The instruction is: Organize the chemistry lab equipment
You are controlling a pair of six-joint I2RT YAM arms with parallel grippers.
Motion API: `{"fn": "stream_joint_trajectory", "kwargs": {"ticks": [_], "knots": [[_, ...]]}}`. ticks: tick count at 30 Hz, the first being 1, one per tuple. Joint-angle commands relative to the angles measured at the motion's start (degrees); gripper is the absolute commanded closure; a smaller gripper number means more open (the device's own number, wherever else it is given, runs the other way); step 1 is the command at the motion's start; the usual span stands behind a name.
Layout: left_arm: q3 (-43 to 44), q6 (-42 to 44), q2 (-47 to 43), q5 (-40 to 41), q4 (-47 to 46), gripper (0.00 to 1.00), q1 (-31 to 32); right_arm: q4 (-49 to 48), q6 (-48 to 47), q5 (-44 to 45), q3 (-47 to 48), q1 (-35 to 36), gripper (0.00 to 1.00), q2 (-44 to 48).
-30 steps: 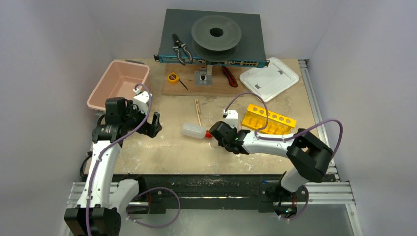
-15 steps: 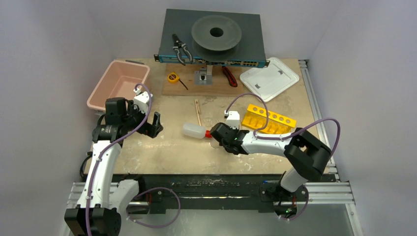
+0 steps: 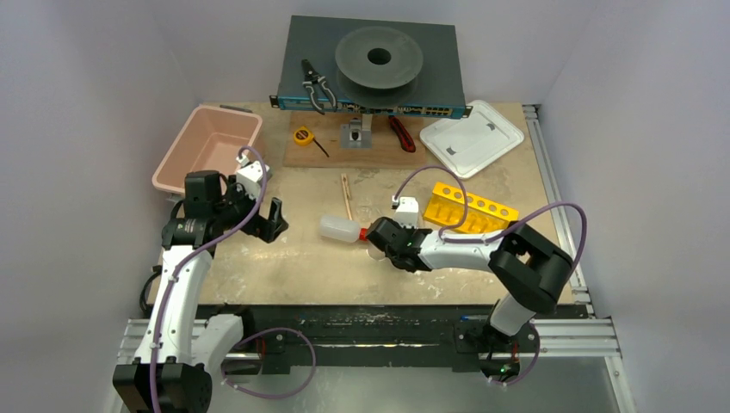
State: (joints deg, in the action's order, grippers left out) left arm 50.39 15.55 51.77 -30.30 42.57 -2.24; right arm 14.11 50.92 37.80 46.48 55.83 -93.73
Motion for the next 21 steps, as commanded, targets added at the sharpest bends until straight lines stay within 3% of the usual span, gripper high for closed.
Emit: {"fn": "stream_joint_trajectory", "kwargs": {"ticks": [1,8,14,17,21], "knots": [[2.31,1.28,0.34,-4.01,-0.22,0.00,-0.18,2.27,1.50,2.02,-0.51,-0.20,0.87,2.53],[8.88,6.25,2.33,-9.93,4.64,0.00,1.41,5.11,-3.79,2.06,0.98,-0.22,0.99,13.15],[10.60,12.28,1.04,-16.32,4.80,0.00,2.94,5.37,-11.51,-4.39,1.72,-0.15,1.00,25.00],[13.54,23.81,0.46,-22.32,12.13,0.00,3.80,2.86,-17.47,-12.32,1.20,-0.20,1.00,31.59],[19.98,43.05,1.06,-26.12,24.93,0.00,3.73,-0.60,-23.22,-29.75,1.37,-0.20,1.00,38.24]]}}
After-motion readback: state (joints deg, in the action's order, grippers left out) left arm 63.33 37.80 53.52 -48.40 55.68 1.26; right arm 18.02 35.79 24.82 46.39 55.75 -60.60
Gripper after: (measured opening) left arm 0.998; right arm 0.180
